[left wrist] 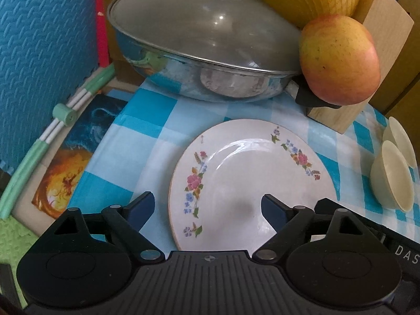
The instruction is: Organize plates and bowls
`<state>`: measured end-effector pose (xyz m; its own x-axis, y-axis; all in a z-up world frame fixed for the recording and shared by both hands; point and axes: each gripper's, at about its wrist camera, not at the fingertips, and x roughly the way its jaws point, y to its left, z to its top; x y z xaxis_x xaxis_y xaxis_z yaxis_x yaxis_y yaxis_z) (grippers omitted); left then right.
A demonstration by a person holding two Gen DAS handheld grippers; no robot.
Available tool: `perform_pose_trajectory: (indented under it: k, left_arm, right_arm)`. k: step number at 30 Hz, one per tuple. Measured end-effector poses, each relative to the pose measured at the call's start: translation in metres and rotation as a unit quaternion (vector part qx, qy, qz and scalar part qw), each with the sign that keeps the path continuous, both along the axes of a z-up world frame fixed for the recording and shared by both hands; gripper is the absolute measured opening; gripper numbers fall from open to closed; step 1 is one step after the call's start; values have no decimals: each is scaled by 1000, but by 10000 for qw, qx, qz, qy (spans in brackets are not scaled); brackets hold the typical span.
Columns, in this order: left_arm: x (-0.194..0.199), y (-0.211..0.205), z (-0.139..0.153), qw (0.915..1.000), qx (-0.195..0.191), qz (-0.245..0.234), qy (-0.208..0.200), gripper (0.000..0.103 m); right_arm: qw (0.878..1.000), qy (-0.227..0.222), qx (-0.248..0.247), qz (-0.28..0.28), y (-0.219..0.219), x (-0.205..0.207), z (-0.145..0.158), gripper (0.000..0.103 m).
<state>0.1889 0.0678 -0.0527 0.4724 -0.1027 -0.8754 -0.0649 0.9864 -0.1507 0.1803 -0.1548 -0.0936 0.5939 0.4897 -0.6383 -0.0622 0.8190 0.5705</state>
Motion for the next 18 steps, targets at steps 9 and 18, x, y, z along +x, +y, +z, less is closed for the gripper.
perform_pose_trajectory:
  k: [9, 18]
  left_arm:
    - [4, -11, -3, 9994, -74, -329, -17, 99]
    - [4, -33, -1, 9976, -320, -613, 60, 97]
  right_arm:
    - [9991, 109, 397, -43, -9, 6, -6, 51]
    - [9988, 198, 230, -381, -31, 2, -1, 49]
